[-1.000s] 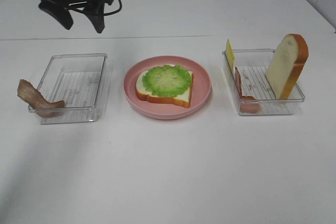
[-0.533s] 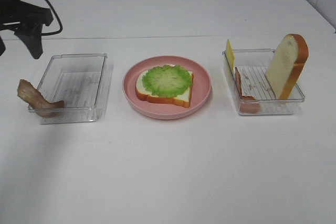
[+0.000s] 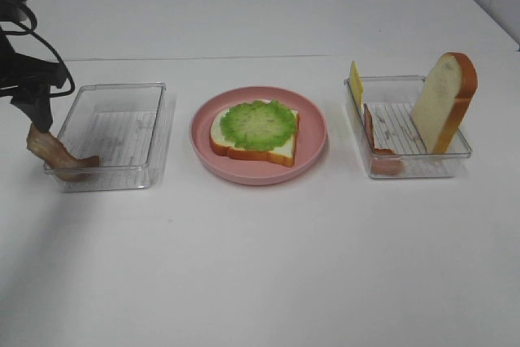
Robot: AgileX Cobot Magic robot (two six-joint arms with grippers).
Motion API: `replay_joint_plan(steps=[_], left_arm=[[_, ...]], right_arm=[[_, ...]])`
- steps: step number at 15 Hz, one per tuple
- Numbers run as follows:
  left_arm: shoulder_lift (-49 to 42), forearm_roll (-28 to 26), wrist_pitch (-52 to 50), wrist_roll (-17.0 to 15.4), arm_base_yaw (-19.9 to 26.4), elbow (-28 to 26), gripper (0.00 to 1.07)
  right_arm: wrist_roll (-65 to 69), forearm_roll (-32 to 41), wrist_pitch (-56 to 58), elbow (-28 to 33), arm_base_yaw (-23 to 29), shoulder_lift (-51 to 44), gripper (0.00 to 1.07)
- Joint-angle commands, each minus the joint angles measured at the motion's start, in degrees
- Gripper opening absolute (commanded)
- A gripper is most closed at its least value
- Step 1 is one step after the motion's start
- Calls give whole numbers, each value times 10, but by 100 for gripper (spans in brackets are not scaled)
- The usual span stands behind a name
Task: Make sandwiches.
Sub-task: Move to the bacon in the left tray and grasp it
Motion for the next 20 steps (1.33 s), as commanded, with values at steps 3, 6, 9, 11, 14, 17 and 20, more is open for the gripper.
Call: replay_joint_plan(steps=[3, 6, 9, 11, 14, 17, 20], left_arm=[[37, -11, -54, -17, 0, 3, 67], [59, -15, -65, -18, 0, 2, 67], [74, -15, -68, -18, 0, 2, 60], [78, -15, -78, -18, 0, 2, 55], [84, -15, -85, -18, 0, 2, 37], [84, -15, -89, -18, 0, 2, 13], [84, -15, -90, -17, 0, 2, 0]], right_arm=[[-5, 3, -5, 0, -3, -9, 76], [-5, 3, -5, 0, -3, -9, 76], [-5, 3, -5, 0, -3, -9, 76], [-5, 3, -5, 0, -3, -9, 76], [-5, 3, -5, 0, -3, -9, 76], [-5, 3, -5, 0, -3, -9, 76], [-5, 3, -5, 0, -3, -9, 76]])
